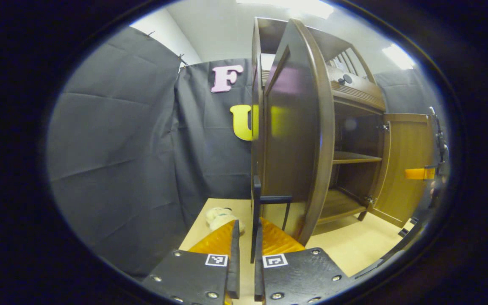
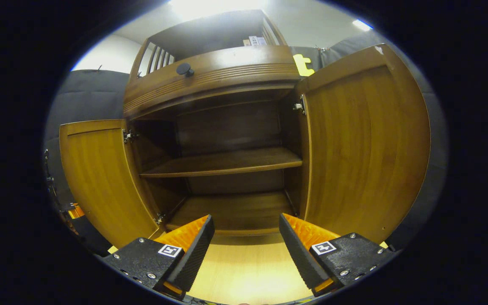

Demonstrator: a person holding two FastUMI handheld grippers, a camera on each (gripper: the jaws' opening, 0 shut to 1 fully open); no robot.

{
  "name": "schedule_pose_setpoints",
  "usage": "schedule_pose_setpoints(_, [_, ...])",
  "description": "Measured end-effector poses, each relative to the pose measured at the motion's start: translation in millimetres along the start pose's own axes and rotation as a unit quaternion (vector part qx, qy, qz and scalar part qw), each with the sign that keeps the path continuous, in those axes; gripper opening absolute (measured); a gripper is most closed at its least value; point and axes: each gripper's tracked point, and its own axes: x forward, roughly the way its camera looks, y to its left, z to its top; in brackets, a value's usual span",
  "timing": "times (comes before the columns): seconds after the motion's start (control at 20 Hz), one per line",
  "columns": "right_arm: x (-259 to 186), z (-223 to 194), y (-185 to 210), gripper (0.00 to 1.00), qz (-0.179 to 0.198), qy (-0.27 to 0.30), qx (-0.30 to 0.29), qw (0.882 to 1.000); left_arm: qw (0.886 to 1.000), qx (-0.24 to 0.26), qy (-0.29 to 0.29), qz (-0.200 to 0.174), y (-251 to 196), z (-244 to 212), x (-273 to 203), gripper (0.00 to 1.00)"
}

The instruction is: Open the right door of the double-door shoe cabinet with the right hand, and open the left door with the left hand.

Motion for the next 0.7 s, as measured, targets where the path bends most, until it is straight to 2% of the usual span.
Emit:
schedule_pose_setpoints(0.05, [-0.2,2.7,-3.9,0.95,-0.005,-0.005,0.001,1.0,1.0,-0.007,0.002,0.01,4.5,-0.6,-5.0,0.12])
schedule_pose_setpoints(0.1, [-1.2,3.3,-7.3,0.91,-0.009,-0.007,0.006,1.0,0.999,-0.017,0.002,0.027,12.5,-4.8,-12.6,0.17])
schedule_pose_setpoints(0.15, [-3.1,2.6,-10.0,0.91,-0.012,-0.007,0.012,1.0,0.998,-0.031,0.005,0.048,20.8,-9.0,-21.4,0.14])
schedule_pose_setpoints(0.3, [-11.4,-1.1,-22.4,0.91,-0.019,-0.008,0.009,1.0,0.993,-0.078,0.009,0.086,22.8,-20.3,-56.7,0.17])
schedule_pose_setpoints(0.45, [-21.7,-2.2,-31.8,0.91,-0.013,-0.007,0.012,1.0,0.988,-0.072,-0.015,0.135,22.9,2.8,-89.0,0.17])
schedule_pose_setpoints(0.55, [-29.6,2.6,-37.6,0.91,0.0,-0.01,0.019,1.0,0.985,-0.066,-0.045,0.155,9.8,26.5,-109.7,0.17])
schedule_pose_setpoints(0.6, [-34.0,7.3,-41.9,0.95,0.006,-0.013,0.02,1.0,0.984,-0.066,-0.056,0.157,-2.8,38.6,-120.9,0.17])
schedule_pose_setpoints(0.65, [-39.1,12.9,-47.8,0.91,0.009,-0.02,0.018,1.0,0.983,-0.068,-0.067,0.155,-17.0,51.5,-129.7,0.24])
schedule_pose_setpoints(0.7, [-43.9,18.2,-53.0,0.91,0.011,-0.026,0.015,0.999,0.983,-0.073,-0.075,0.153,-33.9,63.9,-133.5,0.32])
